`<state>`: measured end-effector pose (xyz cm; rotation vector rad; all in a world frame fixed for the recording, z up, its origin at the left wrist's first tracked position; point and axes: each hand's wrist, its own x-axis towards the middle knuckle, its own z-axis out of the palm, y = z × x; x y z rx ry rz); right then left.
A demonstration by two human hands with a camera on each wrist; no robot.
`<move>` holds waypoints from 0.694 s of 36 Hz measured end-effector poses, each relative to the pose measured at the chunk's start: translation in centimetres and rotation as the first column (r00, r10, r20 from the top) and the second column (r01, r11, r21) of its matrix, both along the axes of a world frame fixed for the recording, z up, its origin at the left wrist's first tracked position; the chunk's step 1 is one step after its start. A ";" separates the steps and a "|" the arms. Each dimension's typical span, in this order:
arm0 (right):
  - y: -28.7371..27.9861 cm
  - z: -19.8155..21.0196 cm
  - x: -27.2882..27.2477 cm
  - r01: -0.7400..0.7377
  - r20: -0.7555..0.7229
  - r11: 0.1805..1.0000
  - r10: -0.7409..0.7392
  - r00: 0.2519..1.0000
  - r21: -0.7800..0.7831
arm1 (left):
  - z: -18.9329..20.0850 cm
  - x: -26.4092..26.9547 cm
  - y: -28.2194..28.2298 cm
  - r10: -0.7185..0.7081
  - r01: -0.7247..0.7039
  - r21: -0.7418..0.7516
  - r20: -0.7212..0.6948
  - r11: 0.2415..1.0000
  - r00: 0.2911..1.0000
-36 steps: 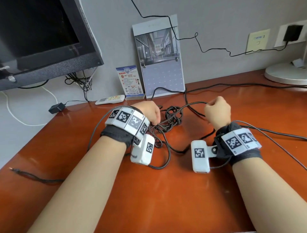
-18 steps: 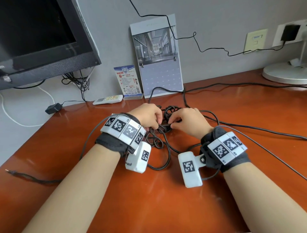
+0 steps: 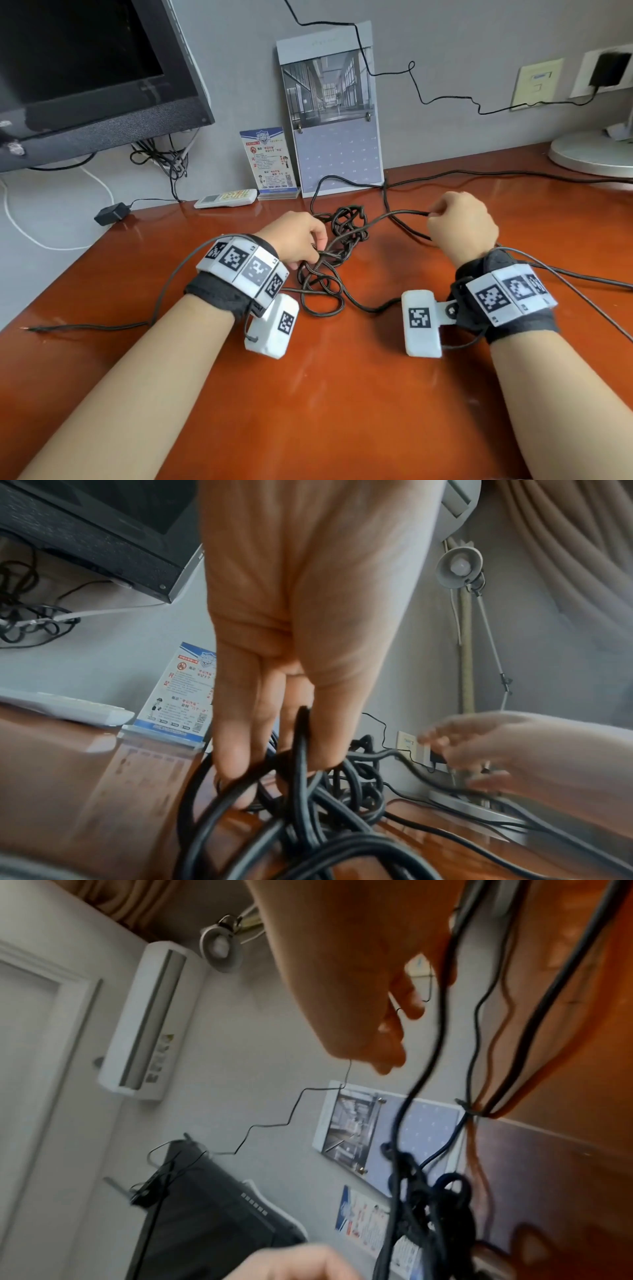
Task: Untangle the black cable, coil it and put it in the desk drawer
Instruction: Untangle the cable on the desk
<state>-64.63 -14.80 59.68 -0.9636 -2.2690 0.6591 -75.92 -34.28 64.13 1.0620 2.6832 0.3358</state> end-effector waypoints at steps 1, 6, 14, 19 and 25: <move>-0.1 0.0 -0.2 -0.071 -0.014 0.997 0.071 0.997 0.000 | -0.1 0.2 0.1 -0.012 0.012 0.005 -0.011 1.000 1.000; -3.0 0.7 -1.3 -0.465 -0.108 0.880 0.474 0.874 0.099 | -0.3 1.0 0.5 -0.064 0.065 0.038 -0.014 0.997 0.998; -4.9 -0.3 -1.6 -0.649 0.146 0.759 0.637 0.757 0.051 | -1.1 1.3 0.7 -0.023 0.018 0.144 0.036 0.989 0.999; -4.6 -0.5 -1.7 -0.534 0.198 0.828 0.502 0.842 0.172 | -1.9 1.4 0.5 -0.020 -0.034 0.267 0.195 0.963 0.981; -4.3 -0.8 -1.8 -0.377 0.013 0.902 0.383 0.924 0.211 | -2.8 0.7 -0.6 0.009 -0.124 0.377 0.293 0.918 0.956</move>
